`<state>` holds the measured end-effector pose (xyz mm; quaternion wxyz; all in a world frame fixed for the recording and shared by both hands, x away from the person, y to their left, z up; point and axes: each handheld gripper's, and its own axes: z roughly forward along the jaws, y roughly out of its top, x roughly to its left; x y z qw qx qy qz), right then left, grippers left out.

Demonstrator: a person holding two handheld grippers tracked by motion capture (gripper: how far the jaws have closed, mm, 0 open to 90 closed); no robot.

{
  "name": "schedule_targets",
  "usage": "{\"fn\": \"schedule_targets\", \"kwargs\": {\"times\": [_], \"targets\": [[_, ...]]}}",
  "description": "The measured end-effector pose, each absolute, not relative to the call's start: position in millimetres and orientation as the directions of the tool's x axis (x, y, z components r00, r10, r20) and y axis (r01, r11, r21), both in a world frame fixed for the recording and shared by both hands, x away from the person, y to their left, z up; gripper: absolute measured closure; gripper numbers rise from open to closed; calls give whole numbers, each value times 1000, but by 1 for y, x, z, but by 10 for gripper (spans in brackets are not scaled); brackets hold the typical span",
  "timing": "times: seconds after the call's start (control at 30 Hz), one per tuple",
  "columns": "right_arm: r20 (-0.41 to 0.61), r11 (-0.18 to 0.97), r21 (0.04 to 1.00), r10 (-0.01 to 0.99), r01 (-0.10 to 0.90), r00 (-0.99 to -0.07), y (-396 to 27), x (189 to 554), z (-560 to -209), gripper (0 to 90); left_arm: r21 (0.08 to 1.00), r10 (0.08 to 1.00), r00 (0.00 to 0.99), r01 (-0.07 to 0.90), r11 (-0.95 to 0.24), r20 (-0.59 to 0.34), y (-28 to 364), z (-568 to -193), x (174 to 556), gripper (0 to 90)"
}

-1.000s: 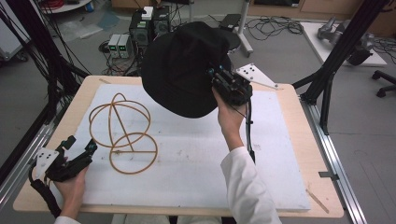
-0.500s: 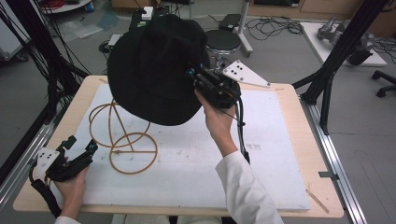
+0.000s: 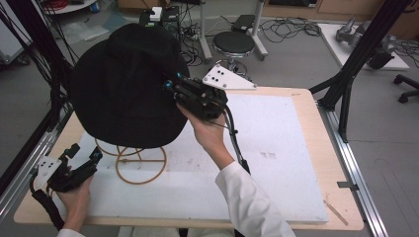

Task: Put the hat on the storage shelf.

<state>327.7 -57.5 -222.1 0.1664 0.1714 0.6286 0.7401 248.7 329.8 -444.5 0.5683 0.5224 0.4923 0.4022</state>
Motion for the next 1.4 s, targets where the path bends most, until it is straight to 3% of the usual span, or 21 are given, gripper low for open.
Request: {"fn": "schedule_targets", "kwargs": {"times": [0.27,0.33,0.77,1.13,1.4], "targets": [[53,-141,990,410,-5,-911,-36,326,-225,865,989,973,183,60,132,-141,331,-445,249,226],[78,-96,994,380,45,-922,-28,330,-230,865,989,973,184,61,131,-140,332,-445,249,225],[82,82,989,375,121,-924,-1,330,-254,865,988,972,181,59,142,-150,334,-445,248,226],[105,145,975,375,171,-921,0,332,-269,864,988,973,173,61,143,-152,334,-445,248,225],[120,130,975,370,179,-921,0,331,-273,861,988,973,177,65,142,-152,334,-445,248,225]]}}
